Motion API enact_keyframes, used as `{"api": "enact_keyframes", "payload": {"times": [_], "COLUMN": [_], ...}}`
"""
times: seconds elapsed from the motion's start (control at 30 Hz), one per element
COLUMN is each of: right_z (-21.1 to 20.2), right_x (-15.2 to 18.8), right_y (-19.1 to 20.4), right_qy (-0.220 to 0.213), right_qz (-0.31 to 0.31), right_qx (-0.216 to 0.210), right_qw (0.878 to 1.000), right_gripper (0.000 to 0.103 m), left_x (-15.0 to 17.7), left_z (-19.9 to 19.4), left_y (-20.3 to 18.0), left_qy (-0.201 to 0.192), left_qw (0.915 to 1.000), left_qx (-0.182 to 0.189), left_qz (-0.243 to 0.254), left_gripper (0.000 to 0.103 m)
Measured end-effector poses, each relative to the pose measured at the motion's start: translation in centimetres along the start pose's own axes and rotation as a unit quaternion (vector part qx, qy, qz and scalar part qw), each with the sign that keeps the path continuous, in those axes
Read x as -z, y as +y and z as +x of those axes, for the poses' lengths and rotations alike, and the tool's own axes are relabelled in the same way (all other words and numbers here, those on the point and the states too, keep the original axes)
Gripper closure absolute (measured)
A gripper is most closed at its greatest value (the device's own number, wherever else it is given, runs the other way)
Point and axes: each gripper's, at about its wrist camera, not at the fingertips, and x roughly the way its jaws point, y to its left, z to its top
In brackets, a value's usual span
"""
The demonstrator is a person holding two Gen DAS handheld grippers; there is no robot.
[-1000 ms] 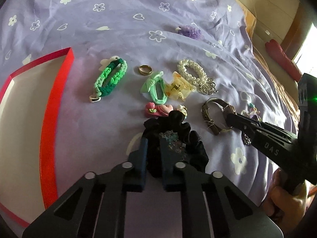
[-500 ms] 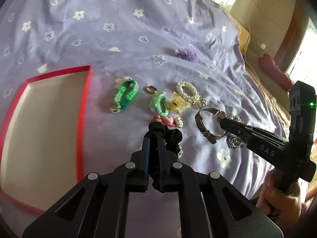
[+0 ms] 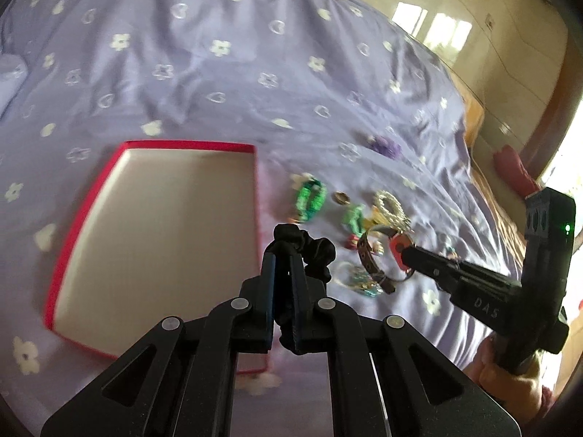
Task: Organize jewelry
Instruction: 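Carry both items into the red box and open both tools to release them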
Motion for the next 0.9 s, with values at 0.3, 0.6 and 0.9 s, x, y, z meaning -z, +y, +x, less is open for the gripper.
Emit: {"api": "enact_keyframes", "payload": {"times": [0.3,0.6,0.9], "right_z": [3.7,8.2,13.5], "right_x": [-0.9,-3.1,-4.0], "right_y": [5.4,9.2,11.3], "right_qy": [0.021,0.042,0.081], "right_qz": [-0.040,-0.069,-0.104], "right_qx": [-0.035,-0.054,-0.040], "right_qw": [0.998,0.995,0.990], "right_gripper": [0.094,0.094,0.094], "left_x": [-0.8,-1.9,-2.9], "left_z": [-1.0,0.7,4.7], "left_y": [5.4,10.1,13.4], "left_qy": [-0.014,-0.010,0.018], "left_qw": [0.9984,0.9952,0.9924], "left_qx": [-0.031,-0.059,-0.071], "left_qz": [-0.046,-0.077,-0.099], "left_gripper": [0.097,0.097,0.097]}}
